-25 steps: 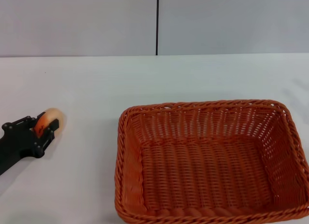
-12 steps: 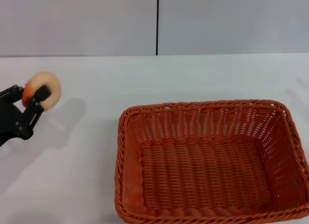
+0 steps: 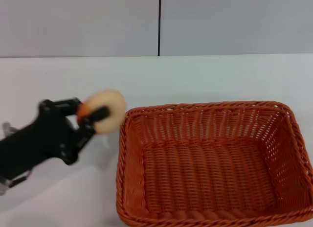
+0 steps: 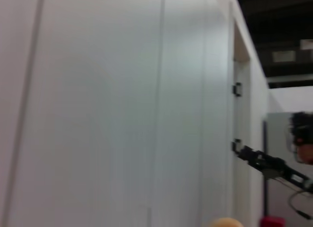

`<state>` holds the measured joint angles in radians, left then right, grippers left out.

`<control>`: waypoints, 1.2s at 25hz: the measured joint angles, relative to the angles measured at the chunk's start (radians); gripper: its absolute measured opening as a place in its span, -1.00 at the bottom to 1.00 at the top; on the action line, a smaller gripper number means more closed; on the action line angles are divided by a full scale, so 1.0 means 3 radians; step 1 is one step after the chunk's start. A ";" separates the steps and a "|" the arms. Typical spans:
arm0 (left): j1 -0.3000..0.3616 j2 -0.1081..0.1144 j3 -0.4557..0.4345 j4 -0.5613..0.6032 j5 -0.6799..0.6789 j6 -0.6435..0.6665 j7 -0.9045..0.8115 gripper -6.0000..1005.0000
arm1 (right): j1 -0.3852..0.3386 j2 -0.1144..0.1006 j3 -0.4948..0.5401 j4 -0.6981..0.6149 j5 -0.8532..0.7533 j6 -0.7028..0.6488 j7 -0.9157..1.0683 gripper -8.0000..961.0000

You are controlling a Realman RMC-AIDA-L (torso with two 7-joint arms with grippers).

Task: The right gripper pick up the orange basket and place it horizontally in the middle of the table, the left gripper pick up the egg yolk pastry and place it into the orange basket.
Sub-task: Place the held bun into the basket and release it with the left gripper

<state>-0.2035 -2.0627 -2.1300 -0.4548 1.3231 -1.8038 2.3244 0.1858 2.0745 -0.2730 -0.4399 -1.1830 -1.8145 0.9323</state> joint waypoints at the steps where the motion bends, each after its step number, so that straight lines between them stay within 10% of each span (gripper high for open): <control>1: -0.0017 -0.0003 0.0061 0.0000 0.0001 0.0015 -0.0001 -0.72 | -0.0006 -0.0004 0.0204 0.0144 0.0001 0.0053 -0.0099 -0.05; 17: -0.0455 -0.0052 0.1287 0.0171 -0.0351 0.0744 -0.0140 -0.79 | -0.0051 -0.0007 0.0678 0.0341 0.0002 0.0507 -0.0146 -0.05; 30: -0.0282 -0.0012 0.1335 0.0153 -0.0666 0.0820 -0.0221 -0.30 | -0.0004 -0.0012 0.0731 0.0347 0.0001 0.0578 -0.0147 -0.05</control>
<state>-0.2881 -2.0662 -1.7295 -0.4090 1.1232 -1.5578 2.2581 0.1846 2.0708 -0.0537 -0.3359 -1.1827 -1.6412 0.8881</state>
